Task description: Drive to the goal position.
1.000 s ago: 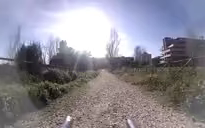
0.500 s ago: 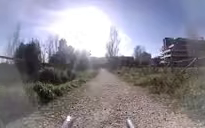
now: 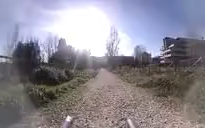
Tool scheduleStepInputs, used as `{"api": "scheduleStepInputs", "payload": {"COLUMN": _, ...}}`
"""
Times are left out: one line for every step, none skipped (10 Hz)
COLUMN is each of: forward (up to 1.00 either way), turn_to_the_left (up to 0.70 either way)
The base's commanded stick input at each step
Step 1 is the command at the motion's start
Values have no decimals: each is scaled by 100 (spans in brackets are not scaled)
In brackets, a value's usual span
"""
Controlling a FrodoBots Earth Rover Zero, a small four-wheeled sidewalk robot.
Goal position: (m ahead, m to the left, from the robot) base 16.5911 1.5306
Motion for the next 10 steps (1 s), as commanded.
{"api": "scheduleStepInputs", "payload": {"forward": 50, "turn_to_the_left": 0}}
{"api": "scheduleStepInputs", "payload": {"forward": 50, "turn_to_the_left": 0}}
{"api": "scheduleStepInputs", "payload": {"forward": 50, "turn_to_the_left": 0}}
{"api": "scheduleStepInputs", "payload": {"forward": 50, "turn_to_the_left": 0}}
{"api": "scheduleStepInputs", "payload": {"forward": 50, "turn_to_the_left": 0}}
{"api": "scheduleStepInputs", "payload": {"forward": 50, "turn_to_the_left": 0}}
{"api": "scheduleStepInputs", "payload": {"forward": 50, "turn_to_the_left": 0}}
{"api": "scheduleStepInputs", "payload": {"forward": 50, "turn_to_the_left": 0}}
{"api": "scheduleStepInputs", "payload": {"forward": 50, "turn_to_the_left": 0}}
{"api": "scheduleStepInputs", "payload": {"forward": 50, "turn_to_the_left": 0}}
